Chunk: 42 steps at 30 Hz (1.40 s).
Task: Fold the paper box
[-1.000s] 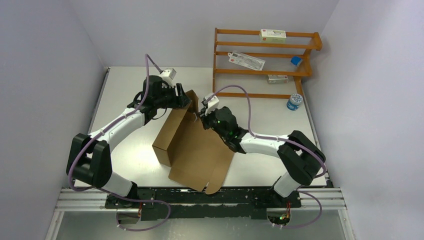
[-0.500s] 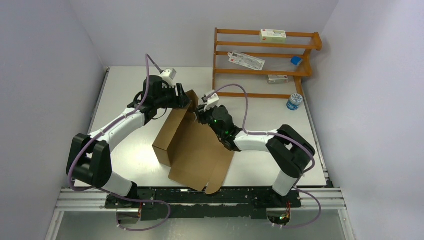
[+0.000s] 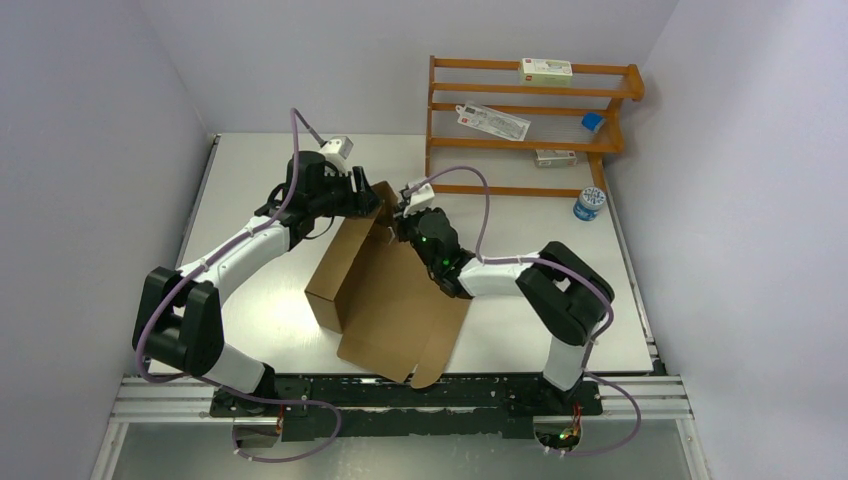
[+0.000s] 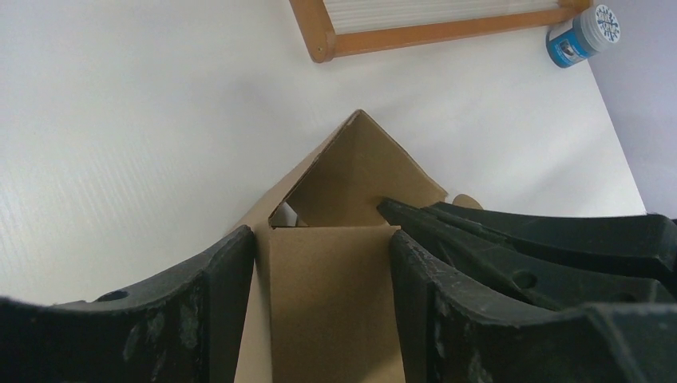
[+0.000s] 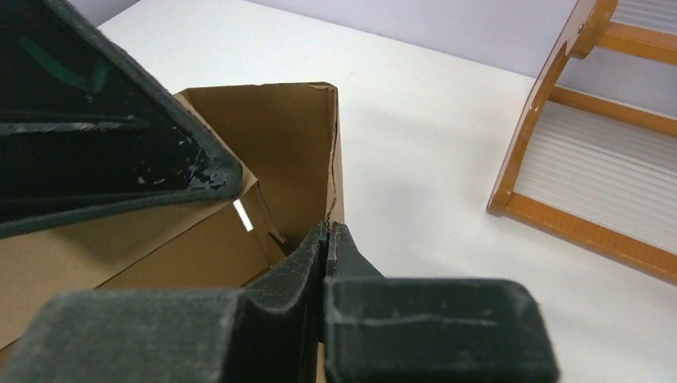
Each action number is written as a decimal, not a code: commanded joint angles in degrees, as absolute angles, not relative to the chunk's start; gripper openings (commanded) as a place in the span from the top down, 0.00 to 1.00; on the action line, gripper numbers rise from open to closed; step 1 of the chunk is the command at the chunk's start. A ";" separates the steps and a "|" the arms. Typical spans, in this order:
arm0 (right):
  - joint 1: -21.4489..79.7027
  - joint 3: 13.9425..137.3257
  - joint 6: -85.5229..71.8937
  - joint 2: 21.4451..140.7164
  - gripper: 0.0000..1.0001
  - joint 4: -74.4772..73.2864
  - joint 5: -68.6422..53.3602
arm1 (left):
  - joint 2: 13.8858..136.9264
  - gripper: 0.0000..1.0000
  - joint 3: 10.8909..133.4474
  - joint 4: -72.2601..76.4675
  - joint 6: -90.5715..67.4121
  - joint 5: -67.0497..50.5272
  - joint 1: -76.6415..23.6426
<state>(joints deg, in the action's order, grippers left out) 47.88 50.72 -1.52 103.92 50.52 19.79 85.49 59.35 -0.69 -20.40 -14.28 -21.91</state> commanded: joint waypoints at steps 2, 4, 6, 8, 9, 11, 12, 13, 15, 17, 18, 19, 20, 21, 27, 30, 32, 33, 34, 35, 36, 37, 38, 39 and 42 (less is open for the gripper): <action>49.54 48.66 -4.68 97.85 1.00 46.28 19.60 | 85.18 0.38 58.74 -1.06 -20.68 -11.62 -22.32; 49.96 48.23 -5.65 96.60 1.00 43.97 20.23 | 85.25 0.39 58.50 -0.59 -21.04 -11.52 -22.32; 50.37 48.23 -7.22 95.34 1.00 41.46 21.46 | 85.25 0.39 58.40 -0.45 -21.18 -11.15 -22.32; 50.67 49.19 -8.83 94.43 1.00 37.89 22.53 | 85.25 0.40 58.23 -0.44 -21.31 -10.91 -22.32; 50.89 49.68 -9.34 94.10 1.00 36.76 22.61 | 85.25 0.40 58.12 -0.44 -21.46 -10.92 -22.28; 51.25 50.36 -10.73 93.89 1.00 35.13 20.56 | 85.40 0.40 57.78 1.02 -21.82 -11.47 -22.32; 51.44 50.33 -11.59 93.98 1.00 34.75 19.16 | 85.54 0.40 57.70 1.47 -21.88 -11.96 -22.32; 51.64 49.97 -12.23 94.19 1.00 35.13 17.76 | 85.64 0.40 57.66 1.90 -21.91 -12.48 -22.37; 51.76 48.55 -13.05 94.97 1.00 37.98 14.40 | 85.79 0.40 57.29 2.62 -21.68 -13.85 -22.41; 51.69 46.88 -12.29 95.97 0.99 41.53 10.99 | 85.78 0.40 56.99 3.66 -21.18 -15.62 -22.54; 51.71 46.31 -11.85 96.01 0.98 42.58 10.00 | 85.82 0.40 56.96 3.84 -20.79 -16.51 -22.58; 51.68 45.87 -11.04 95.93 0.97 43.44 8.68 | 85.91 0.40 57.10 3.80 -20.36 -17.42 -22.66; 51.68 45.58 -10.02 95.89 0.93 44.18 7.35 | 85.96 0.40 57.27 3.78 -19.93 -18.13 -22.78; 51.66 45.46 -9.01 95.74 0.90 44.41 6.42 | 86.06 0.40 57.30 3.94 -19.56 -18.79 -22.83; 50.29 44.39 -3.11 94.39 0.75 44.99 2.77 | 86.65 0.40 57.13 5.41 -17.74 -23.64 -22.96; 47.66 44.18 -1.35 93.68 0.69 44.16 -2.09 | 86.66 0.40 57.09 5.42 -16.66 -24.85 -22.96; 46.16 44.97 -0.61 92.99 0.68 41.54 -6.29 | 86.61 0.40 57.28 5.02 -16.40 -24.59 -22.95; 45.58 45.62 -0.48 92.05 0.68 39.39 -7.93 | 86.59 0.40 57.42 4.80 -16.13 -24.23 -22.98; 45.25 46.31 1.32 90.98 0.67 37.33 -9.45 | 86.57 0.40 57.59 4.54 -16.07 -23.84 -22.98; 44.90 46.83 2.34 89.78 0.66 35.15 -10.63 | 86.57 0.40 57.67 4.34 -16.01 -23.55 -23.00; 44.66 47.65 3.73 88.32 0.65 32.12 -11.59 | 86.62 0.40 57.81 4.12 -15.92 -23.54 -22.98; 44.44 48.29 5.23 86.93 0.64 28.31 -12.50 | 86.65 0.40 57.91 4.10 -16.01 -23.55 -22.96; 43.95 48.86 6.28 85.38 0.63 25.97 -13.60 | 86.85 0.40 57.85 4.27 -16.06 -23.60 -23.01; 43.32 49.34 7.04 83.48 0.63 23.75 -15.24 | 87.02 0.40 57.83 4.36 -16.07 -23.76 -23.02; 39.90 50.38 7.89 80.28 0.59 19.75 -19.67 | 87.58 0.40 58.04 3.98 -15.87 -23.99 -23.02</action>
